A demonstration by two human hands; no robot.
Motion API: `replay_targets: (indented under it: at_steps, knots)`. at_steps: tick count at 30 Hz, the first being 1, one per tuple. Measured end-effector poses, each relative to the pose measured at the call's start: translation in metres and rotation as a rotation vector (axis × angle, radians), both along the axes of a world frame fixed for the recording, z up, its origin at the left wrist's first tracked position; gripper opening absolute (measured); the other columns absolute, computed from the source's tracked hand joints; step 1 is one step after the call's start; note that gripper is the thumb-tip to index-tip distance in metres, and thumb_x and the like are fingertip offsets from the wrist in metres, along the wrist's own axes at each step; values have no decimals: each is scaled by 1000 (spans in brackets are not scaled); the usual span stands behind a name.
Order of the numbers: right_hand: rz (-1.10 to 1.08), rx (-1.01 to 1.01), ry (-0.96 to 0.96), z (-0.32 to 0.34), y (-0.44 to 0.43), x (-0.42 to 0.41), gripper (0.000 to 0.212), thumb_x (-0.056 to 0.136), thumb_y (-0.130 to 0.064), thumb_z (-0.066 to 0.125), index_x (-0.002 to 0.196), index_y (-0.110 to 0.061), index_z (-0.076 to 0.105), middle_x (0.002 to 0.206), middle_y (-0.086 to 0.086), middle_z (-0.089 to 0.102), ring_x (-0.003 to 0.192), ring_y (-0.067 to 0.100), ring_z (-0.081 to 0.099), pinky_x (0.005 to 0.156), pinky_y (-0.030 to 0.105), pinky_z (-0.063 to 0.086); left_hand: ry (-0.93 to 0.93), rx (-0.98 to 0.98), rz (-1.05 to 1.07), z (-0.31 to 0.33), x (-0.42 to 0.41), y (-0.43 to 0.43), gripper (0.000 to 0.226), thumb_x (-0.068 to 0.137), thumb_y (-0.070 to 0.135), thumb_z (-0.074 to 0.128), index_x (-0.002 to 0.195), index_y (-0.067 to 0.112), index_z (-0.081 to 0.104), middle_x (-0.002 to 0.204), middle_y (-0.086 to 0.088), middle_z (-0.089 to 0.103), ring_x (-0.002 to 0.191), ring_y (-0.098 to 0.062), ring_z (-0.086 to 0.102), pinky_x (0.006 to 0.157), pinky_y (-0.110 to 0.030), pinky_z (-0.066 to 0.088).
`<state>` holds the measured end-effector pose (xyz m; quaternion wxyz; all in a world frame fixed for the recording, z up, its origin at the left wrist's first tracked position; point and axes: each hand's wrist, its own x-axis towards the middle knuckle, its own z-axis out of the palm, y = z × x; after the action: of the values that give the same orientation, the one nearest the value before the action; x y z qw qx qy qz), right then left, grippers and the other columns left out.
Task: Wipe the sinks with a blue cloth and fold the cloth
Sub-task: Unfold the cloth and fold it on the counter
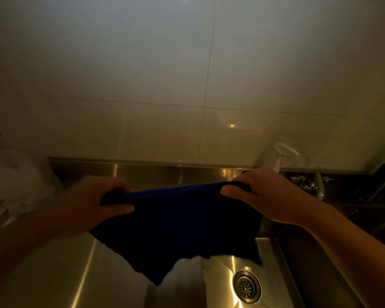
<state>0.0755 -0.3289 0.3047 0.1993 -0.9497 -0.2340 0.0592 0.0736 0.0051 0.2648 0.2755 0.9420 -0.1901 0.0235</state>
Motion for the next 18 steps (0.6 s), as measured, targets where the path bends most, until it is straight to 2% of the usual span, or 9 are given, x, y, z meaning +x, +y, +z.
replay_targets:
  at_steps: [2,4,6,8,10,13,16,18]
  knots:
    - [45,-6,-111,2,-1,0,70,72,-71,25,94,-21,69,88,-3,62,77,9,57,67,22,49,-8,12,-14,11,6,7,24,74,21,79,77,36,61,72,16,64,66,1,60,57,-15,40]
    - [79,35,-167,5,-2,0,60,76,-63,38,95,-18,72,90,-4,62,78,8,58,68,24,52,-37,26,-50,21,11,11,27,73,21,80,78,37,58,69,16,62,63,2,58,55,-13,39]
    - [97,38,-208,6,-5,1,41,83,-49,50,95,-16,72,83,-3,64,72,9,60,65,24,52,-40,35,-68,29,14,16,23,71,39,79,76,37,56,66,17,60,61,1,57,56,-15,39]
    - [119,32,-238,4,-8,3,24,87,-33,59,95,-14,72,80,-2,64,69,7,59,62,21,50,-8,41,-67,35,15,22,27,60,61,63,75,39,54,63,17,58,56,-1,54,55,-26,40]
    - [151,43,-271,3,-8,4,17,86,-26,63,94,-13,71,81,-3,63,68,5,58,60,16,47,-10,58,-90,35,16,28,28,58,65,56,74,42,52,60,19,55,52,0,50,52,-29,38]
    - [176,71,-299,3,-11,3,21,84,-30,65,90,-12,72,78,-3,62,65,5,58,57,16,47,-47,54,-101,33,17,37,36,57,70,61,74,39,52,58,20,54,51,3,49,51,-30,39]
    - [134,164,-270,4,-18,5,24,82,-35,62,93,-17,72,80,-5,67,70,7,64,60,24,53,-75,52,-92,33,21,51,56,54,87,56,76,35,55,58,18,55,48,4,49,48,-30,40]
    - [108,238,-208,3,-23,6,26,82,-38,60,94,-18,72,82,-5,70,74,8,67,61,30,56,-42,33,-77,31,22,63,57,53,88,57,77,36,59,58,14,60,46,4,53,45,-26,43]
